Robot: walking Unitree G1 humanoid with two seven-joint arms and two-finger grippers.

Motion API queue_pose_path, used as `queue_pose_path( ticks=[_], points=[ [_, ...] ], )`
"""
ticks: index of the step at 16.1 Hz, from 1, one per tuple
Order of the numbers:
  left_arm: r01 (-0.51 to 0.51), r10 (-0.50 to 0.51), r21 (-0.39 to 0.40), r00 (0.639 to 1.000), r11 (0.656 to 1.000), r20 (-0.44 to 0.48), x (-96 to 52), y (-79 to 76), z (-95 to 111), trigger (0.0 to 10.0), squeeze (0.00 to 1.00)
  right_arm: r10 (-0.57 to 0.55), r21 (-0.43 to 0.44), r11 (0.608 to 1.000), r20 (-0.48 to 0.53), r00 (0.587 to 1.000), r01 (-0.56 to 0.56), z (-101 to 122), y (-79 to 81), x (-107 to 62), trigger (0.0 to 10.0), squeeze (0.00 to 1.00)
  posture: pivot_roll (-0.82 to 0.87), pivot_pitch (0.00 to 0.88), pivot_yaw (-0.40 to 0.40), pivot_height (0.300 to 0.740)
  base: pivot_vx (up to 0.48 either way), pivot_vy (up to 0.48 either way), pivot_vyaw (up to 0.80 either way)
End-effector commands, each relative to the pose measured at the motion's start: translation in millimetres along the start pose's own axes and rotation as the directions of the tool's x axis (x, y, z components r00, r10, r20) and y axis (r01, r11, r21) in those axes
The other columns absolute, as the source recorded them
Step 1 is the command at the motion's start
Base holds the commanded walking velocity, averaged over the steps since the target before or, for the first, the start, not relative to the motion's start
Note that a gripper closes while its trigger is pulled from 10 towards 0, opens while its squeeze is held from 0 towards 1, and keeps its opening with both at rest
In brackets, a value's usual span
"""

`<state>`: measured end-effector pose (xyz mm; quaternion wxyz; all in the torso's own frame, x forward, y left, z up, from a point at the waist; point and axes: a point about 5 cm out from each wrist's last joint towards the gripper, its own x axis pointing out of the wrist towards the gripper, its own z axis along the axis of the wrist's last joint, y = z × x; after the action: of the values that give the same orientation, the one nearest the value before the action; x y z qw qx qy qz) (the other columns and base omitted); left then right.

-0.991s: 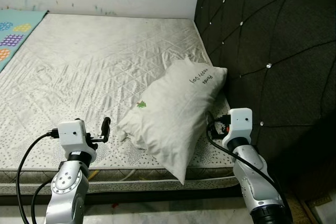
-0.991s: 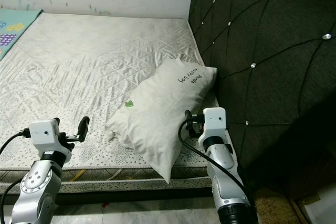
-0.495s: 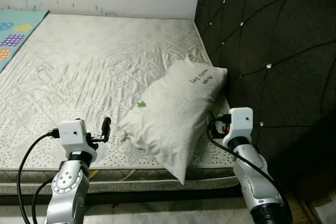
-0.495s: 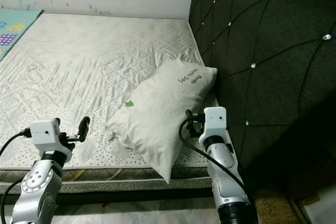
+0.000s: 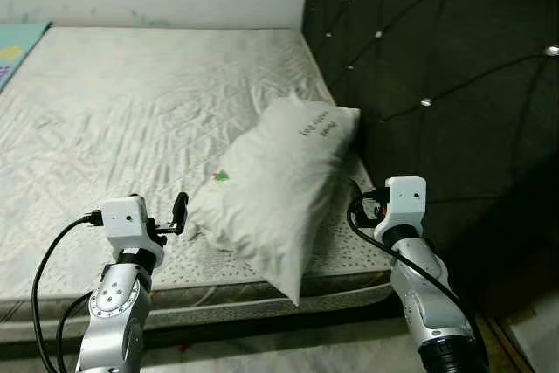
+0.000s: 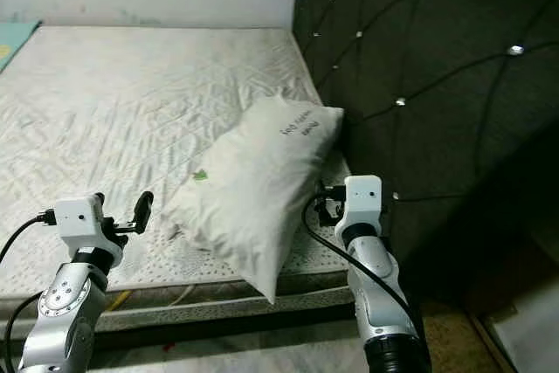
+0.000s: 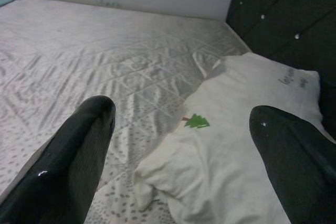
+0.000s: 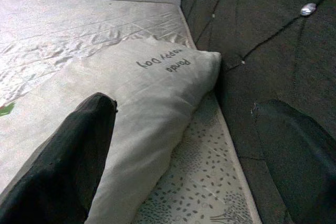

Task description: Clean up the room

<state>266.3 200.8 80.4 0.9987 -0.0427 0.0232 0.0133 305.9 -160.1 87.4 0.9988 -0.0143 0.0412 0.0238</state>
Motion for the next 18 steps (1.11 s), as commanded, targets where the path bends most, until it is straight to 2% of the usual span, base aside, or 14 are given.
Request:
queue_pose_path(
  ticks=[1,6,10,18],
  points=[
    [0.011,-0.011,0.008,1.000,1.000,-0.011,-0.1,0.2,-2.0,10.0,0.00,-0.004,-0.004,1.000,0.001,1.000,0.004,-0.5,-1.0,0.5,10.0,0.00,-0.07,0.047,-0.028,0.740,0.000,0.000,0.00],
    [0.022,-0.022,0.009,1.000,1.000,-0.014,0.1,-2.1,-2.5,10.0,0.00,-0.010,-0.006,1.000,0.000,1.000,0.010,-0.3,-0.3,1.4,10.0,0.00,-0.07,0.048,-0.028,0.740,0.000,0.000,0.00],
    [0.020,-0.020,0.012,1.000,1.000,-0.015,0.4,-2.8,-3.1,10.0,0.00,-0.004,-0.005,1.000,0.000,1.000,0.004,-0.3,0.9,2.5,10.0,0.00,-0.07,0.034,-0.033,0.740,0.000,0.000,-0.74],
    [0.020,-0.019,0.020,1.000,1.000,-0.008,2.0,-4.1,-2.8,10.0,0.00,0.001,-0.009,1.000,0.007,1.000,-0.001,-0.6,2.3,4.4,10.0,0.00,-0.07,0.031,-0.033,0.740,0.000,0.000,0.00]
  ],
)
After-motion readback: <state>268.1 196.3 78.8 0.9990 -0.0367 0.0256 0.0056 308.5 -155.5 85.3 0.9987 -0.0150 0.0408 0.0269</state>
